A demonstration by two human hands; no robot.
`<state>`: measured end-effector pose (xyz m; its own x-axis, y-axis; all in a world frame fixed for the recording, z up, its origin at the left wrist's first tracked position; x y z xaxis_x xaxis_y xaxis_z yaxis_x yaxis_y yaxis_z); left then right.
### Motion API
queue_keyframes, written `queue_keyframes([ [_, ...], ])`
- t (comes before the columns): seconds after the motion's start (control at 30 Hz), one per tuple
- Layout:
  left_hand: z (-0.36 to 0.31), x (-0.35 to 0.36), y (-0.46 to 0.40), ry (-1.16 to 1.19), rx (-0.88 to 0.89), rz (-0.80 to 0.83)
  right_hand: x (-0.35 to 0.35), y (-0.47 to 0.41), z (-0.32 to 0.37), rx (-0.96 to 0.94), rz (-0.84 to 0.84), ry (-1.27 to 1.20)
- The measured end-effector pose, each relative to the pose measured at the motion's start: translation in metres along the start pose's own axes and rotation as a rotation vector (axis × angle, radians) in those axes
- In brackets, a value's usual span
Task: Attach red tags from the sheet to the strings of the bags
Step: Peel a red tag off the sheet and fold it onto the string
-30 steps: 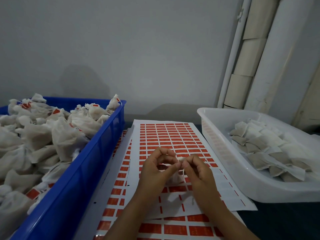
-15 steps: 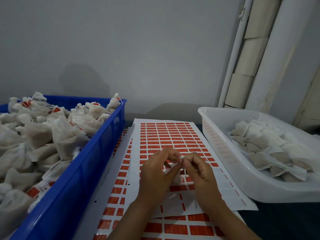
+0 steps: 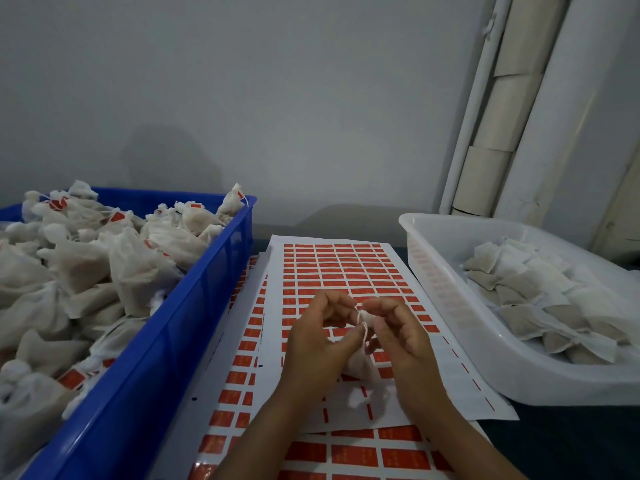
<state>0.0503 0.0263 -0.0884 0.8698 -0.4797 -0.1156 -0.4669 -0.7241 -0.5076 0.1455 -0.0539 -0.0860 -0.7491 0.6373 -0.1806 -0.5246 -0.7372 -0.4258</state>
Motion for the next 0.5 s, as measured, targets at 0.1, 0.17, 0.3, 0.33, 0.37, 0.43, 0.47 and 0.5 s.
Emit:
queue_keyframes([
  [0.1, 0.0022, 0.0002, 0.0001, 0.043, -0.042, -0.006, 0.0014, -0.0004, 0.0002, -0.002, 0.025, 0.068],
  [0.17, 0.0029, 0.0002, 0.0000, 0.056, -0.068, -0.013, 0.0009, -0.0006, -0.0011, -0.004, 0.011, 0.099],
  [0.3, 0.0018, 0.0014, 0.0009, 0.106, -0.106, 0.004, 0.0011, -0.0001, -0.0016, -0.029, 0.003, 0.137],
  [0.33, 0.0015, 0.0016, 0.0011, 0.125, -0.119, 0.008, 0.0013, 0.0000, -0.0012, -0.036, 0.005, 0.141],
  [0.37, 0.0013, 0.0017, 0.0014, 0.150, -0.134, 0.011, 0.0014, 0.0001, -0.0008, -0.046, 0.009, 0.145],
  [0.43, 0.0009, 0.0016, 0.0015, 0.207, -0.164, 0.013, 0.0012, -0.0002, -0.0006, -0.064, 0.029, 0.170],
  [0.47, 0.0007, 0.0016, 0.0015, 0.229, -0.175, 0.011, 0.0010, -0.0001, -0.0005, -0.074, 0.038, 0.190],
  [0.5, 0.0006, 0.0017, 0.0015, 0.245, -0.183, 0.009, 0.0007, -0.0001, -0.0006, -0.084, 0.044, 0.205],
])
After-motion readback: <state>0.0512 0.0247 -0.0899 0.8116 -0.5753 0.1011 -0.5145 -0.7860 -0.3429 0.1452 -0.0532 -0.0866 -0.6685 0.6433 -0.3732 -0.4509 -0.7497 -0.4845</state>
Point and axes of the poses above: each hand's wrist, its own y-axis away from the middle knuckle, its own x-axis out of the palm, z = x × y, the point moved 2 cm from there along -y, towards the middle knuckle, and after that the axes turned 5 degrees about y, right-handed, at the moved point
